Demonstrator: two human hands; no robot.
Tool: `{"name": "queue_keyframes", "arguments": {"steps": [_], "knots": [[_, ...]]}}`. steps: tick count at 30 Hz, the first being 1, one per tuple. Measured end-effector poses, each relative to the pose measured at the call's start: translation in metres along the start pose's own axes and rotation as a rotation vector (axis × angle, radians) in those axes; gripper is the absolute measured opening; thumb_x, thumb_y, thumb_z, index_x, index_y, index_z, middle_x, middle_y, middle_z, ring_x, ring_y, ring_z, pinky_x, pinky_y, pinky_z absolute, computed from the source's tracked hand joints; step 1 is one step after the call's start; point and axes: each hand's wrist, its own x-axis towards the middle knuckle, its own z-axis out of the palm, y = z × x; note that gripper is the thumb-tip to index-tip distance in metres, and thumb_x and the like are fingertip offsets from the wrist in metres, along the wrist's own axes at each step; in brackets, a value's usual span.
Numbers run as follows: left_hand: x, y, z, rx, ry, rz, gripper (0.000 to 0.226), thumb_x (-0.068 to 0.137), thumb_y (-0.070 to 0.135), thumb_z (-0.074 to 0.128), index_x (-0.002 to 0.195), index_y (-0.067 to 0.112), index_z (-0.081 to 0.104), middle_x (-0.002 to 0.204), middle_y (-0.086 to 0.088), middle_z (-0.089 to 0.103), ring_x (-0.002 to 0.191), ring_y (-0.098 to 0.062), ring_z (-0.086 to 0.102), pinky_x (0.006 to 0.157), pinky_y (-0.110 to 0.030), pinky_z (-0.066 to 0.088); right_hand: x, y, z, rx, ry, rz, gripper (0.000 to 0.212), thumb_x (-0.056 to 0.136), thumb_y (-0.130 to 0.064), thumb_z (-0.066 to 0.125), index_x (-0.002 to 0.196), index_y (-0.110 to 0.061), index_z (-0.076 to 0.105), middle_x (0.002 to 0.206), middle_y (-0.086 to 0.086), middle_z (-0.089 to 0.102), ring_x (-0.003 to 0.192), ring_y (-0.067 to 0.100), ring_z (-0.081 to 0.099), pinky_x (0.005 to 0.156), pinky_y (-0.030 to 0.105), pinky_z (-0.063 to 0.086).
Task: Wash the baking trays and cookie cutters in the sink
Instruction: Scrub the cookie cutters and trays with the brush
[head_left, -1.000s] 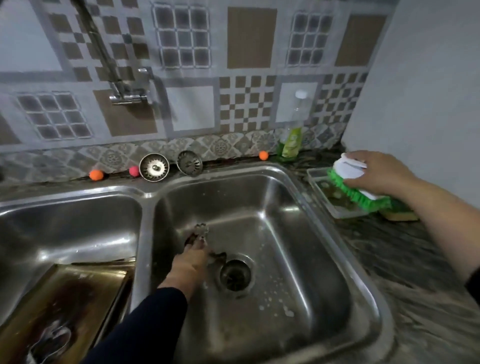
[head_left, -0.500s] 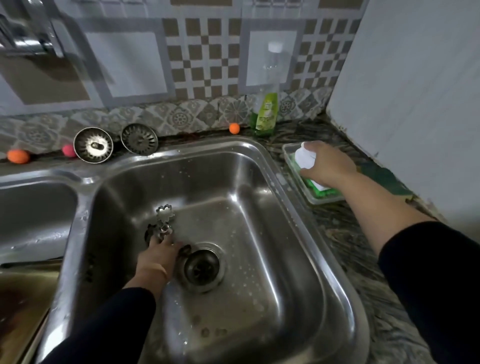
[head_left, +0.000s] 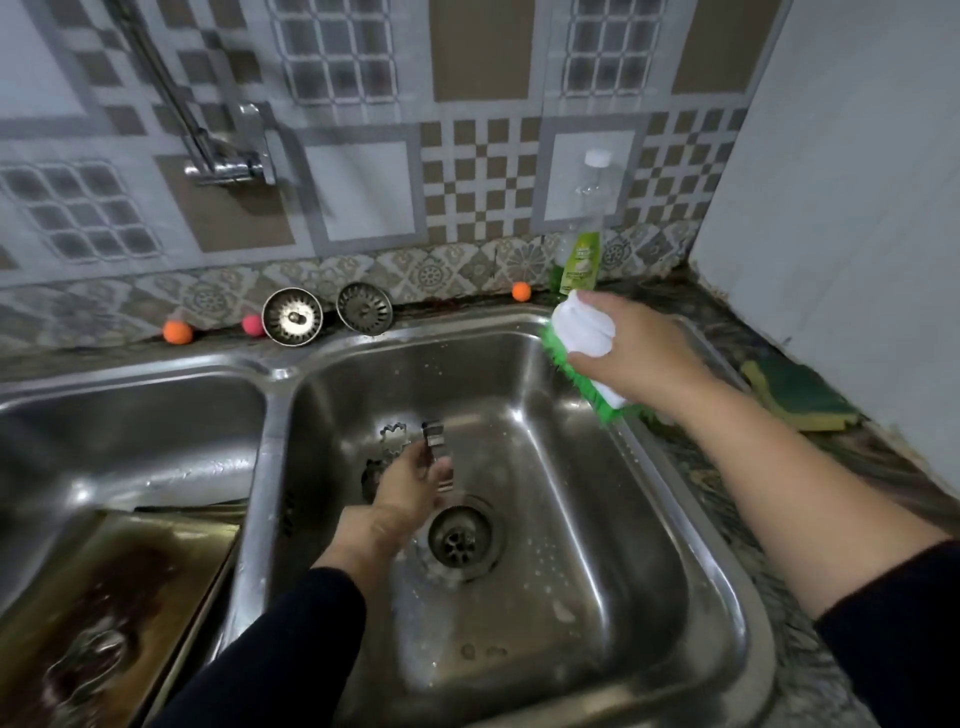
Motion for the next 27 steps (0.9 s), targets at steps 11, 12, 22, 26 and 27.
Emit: {"name": "queue_keyframes", "arguments": {"steps": [11, 12, 22, 26, 27], "knots": [[-0.041, 0.030, -0.037, -0.181, 0.082, 0.121, 0.024, 0.095, 0.011, 0.055, 0.117, 0.001, 0.057, 0.100, -0.017, 0.066, 0.075, -0.023, 0.066, 0.051, -0.017, 0.052, -0.061, -0.088, 0.094, 0.062, -0.123, -0.150, 0.068, 0.083, -0.042, 0.062, 0.143, -0.047, 0.030, 0.140, 0.001, 0.048, 0.129, 0.023, 0.046, 0.099, 0.034, 0.042], [-0.042, 0.030, -0.045, -0.220, 0.079, 0.106, 0.023, 0.096, 0.008, 0.053, 0.116, -0.001, 0.056, 0.100, -0.019, 0.065, 0.075, -0.024, 0.065, 0.047, -0.016, 0.051, -0.068, -0.090, 0.097, 0.060, -0.153, -0.165, 0.068, 0.083, -0.042, 0.061, 0.143, -0.048, 0.029, 0.141, 0.001, 0.047, 0.131, 0.022, 0.044, 0.099, 0.033, 0.041], [-0.066, 0.037, -0.062, -0.462, -0.074, 0.006, 0.010, 0.098, -0.001, 0.045, 0.096, 0.005, 0.053, 0.068, -0.008, 0.055, 0.042, -0.007, 0.057, 0.038, -0.016, 0.043, -0.084, -0.110, 0.088, 0.126, -0.158, -0.217, 0.068, 0.079, -0.041, 0.067, 0.140, -0.046, 0.038, 0.131, -0.004, 0.055, 0.123, 0.018, 0.051, 0.098, 0.034, 0.044], [-0.072, 0.033, -0.053, -0.389, -0.158, 0.008, 0.015, 0.100, 0.009, 0.044, 0.093, 0.012, 0.057, 0.081, -0.006, 0.060, 0.067, -0.016, 0.061, 0.052, -0.022, 0.052, -0.075, -0.109, 0.086, 0.157, -0.072, -0.141, 0.064, 0.079, -0.042, 0.067, 0.138, -0.045, 0.042, 0.132, -0.005, 0.056, 0.121, 0.017, 0.053, 0.097, 0.033, 0.045], [-0.073, 0.036, -0.053, -0.406, -0.132, -0.013, 0.015, 0.100, 0.007, 0.043, 0.095, 0.010, 0.056, 0.079, -0.006, 0.059, 0.065, -0.015, 0.060, 0.051, -0.022, 0.052, -0.076, -0.111, 0.088, 0.164, -0.066, -0.135, 0.064, 0.079, -0.042, 0.067, 0.138, -0.045, 0.042, 0.132, -0.004, 0.056, 0.121, 0.018, 0.053, 0.097, 0.033, 0.046]]}}
